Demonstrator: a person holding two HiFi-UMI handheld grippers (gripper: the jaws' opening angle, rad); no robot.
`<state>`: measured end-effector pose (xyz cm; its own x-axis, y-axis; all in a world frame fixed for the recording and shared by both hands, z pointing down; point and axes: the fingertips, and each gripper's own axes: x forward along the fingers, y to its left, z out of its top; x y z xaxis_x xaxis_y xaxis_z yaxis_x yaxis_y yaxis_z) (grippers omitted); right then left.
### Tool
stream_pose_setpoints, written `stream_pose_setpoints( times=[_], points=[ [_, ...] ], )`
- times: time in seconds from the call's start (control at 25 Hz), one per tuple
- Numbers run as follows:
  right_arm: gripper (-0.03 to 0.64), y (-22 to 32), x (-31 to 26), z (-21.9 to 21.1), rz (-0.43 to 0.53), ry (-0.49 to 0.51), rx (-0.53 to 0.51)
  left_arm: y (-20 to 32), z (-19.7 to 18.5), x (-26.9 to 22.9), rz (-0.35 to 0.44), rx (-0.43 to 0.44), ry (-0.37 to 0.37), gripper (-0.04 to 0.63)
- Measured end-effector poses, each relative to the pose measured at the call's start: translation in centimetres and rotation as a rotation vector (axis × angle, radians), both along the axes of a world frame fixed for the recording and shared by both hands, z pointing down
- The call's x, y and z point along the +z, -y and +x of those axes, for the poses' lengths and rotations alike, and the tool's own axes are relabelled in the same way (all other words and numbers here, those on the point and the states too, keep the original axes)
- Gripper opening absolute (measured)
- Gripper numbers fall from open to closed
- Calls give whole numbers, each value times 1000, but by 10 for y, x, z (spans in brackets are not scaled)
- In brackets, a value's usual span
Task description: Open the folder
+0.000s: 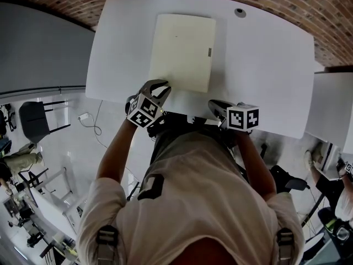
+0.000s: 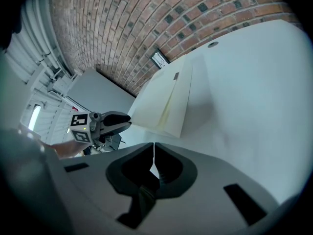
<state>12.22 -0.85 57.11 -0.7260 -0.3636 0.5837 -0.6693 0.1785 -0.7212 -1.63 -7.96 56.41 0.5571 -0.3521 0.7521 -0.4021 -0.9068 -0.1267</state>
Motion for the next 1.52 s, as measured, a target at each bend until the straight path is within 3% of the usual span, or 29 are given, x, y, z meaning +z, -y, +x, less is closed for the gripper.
stream_pose_setpoints(
  times=[0.28,0.36,0.4,0.48,0.68,0.76,0.88,1.04,1.24,1.36,1.52],
  points=[
    [6,1,2,2,-3,-7,5,2,2,3,-80,-48,-103,63],
    [6,2,3,6,2,-25,11,3,3,2,-145,-95,-178,64],
    [6,2,3,7,3,-29,15,4,1,2,-192,-141,-234,0],
    [6,4,5,8,0,-23,17,4,-4,4,-235,-197,-285,0],
    [6,13,6,14,1,-25,13,3,10,-5,-96,-88,-180,2],
    [6,17,5,13,8,-29,10,6,11,-6,-7,-18,-87,5],
    [6,25,3,12,24,-43,-2,1,9,2,63,148,102,197],
    [6,35,4,10,32,-55,-11,2,2,12,171,275,289,224],
    [6,37,3,8,36,-60,-22,14,2,9,242,271,305,209],
    [6,33,6,9,22,-56,-20,11,6,6,277,319,319,199],
    [6,29,7,8,11,-51,-21,7,10,1,306,347,306,135]
  ],
)
